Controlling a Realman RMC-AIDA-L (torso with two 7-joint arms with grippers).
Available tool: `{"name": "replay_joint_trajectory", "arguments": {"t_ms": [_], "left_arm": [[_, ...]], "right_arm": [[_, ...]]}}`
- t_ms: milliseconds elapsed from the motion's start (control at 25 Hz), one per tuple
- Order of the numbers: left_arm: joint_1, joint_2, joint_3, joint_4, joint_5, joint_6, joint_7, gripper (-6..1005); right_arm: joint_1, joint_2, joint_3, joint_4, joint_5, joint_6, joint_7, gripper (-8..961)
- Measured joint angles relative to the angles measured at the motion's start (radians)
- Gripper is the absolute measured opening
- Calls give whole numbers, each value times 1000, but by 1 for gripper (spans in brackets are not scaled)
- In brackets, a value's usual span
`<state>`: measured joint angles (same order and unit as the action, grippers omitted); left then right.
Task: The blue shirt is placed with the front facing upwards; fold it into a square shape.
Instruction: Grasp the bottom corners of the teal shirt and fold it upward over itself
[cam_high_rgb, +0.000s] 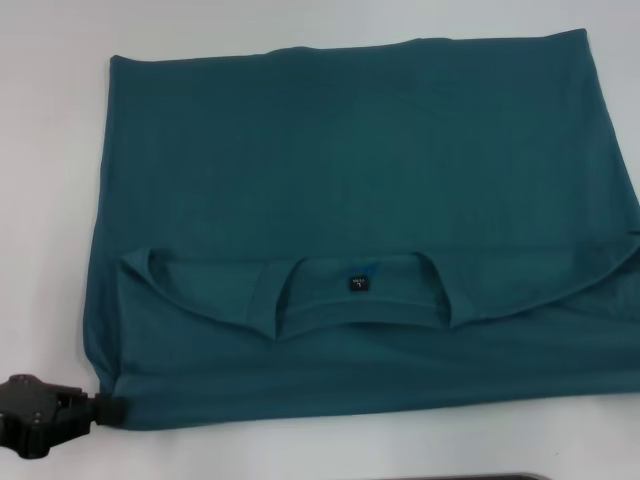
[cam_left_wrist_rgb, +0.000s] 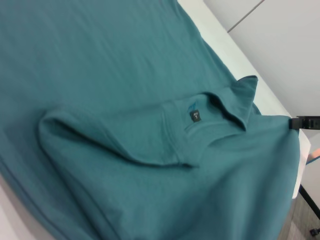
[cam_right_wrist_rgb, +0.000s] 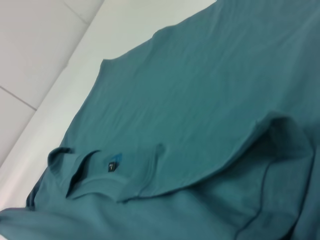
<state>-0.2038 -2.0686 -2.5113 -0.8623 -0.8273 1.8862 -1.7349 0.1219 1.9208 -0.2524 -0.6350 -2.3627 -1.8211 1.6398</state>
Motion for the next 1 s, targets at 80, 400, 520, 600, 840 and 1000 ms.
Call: {"name": "replay_joint_trajectory", "arguments": {"t_ms": [80,400,520,600,840,1000], "left_arm": [[-7,2,-3,1,1,5,6,10],[-16,15,-20,-3,-2,10,7,13],[-17,18,-42,-1,-5,6,10,13],[-21,18,-50,-1,-5,2,11,13],[-62,13,-115,-1,-6,1,19,12],[-112,8,-140,-1,-7,-2,20,12]], "right_arm": [[1,1,3,0,0,2,0,36],[9,3,14,0,6,-4,-2,36],[18,1,18,0,7,-4,-2,36],[26,-1,18,0,7,-4,-1,36],[56,-5,47,0,8,-3,-1,36],[87,-7,78,0,9,5,-1,36]]}}
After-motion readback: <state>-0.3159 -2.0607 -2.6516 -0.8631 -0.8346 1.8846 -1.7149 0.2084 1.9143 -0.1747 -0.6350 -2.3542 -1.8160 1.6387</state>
